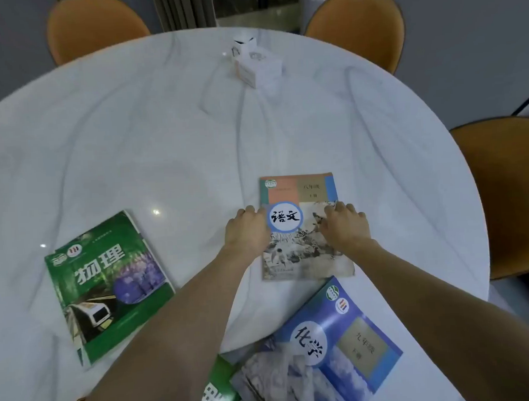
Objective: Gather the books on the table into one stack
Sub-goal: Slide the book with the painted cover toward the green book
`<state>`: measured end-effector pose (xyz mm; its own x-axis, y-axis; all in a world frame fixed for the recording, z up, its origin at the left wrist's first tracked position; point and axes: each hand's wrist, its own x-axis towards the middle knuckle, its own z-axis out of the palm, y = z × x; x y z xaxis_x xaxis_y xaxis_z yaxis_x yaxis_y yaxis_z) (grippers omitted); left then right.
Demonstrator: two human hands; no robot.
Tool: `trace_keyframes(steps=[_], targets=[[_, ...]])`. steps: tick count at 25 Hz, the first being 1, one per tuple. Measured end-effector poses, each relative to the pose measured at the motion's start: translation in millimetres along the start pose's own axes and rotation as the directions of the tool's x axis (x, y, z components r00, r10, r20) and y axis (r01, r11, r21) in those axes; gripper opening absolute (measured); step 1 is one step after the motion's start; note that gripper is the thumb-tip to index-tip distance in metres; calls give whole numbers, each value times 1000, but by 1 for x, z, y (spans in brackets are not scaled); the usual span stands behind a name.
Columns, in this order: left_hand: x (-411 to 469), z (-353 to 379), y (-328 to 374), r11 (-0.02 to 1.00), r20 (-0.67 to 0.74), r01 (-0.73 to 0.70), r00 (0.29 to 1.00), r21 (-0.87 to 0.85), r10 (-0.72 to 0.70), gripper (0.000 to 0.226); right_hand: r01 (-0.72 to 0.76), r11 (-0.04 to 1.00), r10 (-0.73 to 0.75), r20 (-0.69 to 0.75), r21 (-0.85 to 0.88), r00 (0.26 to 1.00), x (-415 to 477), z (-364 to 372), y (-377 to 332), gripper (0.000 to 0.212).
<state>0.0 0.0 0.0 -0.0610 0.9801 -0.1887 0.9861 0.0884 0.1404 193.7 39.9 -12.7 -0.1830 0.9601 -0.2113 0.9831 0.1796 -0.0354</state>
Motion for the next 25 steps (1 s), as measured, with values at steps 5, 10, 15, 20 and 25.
trace_keyframes(steps=[5,10,15,20,25], targets=[[10,21,9,986,64,94,994,-135,-86,39,-176,961,168,54,212,984,9,14,12,47],[21,29,29,899,71,259,966,-354,-250,47,-388,791,340,188,473,922,30,14,10,44],[41,30,21,678,221,509,855,-529,-470,32,-548,566,424,353,616,834,41,12,18,37],[46,32,11,578,265,503,854,-643,-449,17,-594,494,437,409,635,801,43,10,18,36],[43,28,11,585,255,501,854,-637,-454,20,-578,499,445,381,646,810,42,13,20,29]])
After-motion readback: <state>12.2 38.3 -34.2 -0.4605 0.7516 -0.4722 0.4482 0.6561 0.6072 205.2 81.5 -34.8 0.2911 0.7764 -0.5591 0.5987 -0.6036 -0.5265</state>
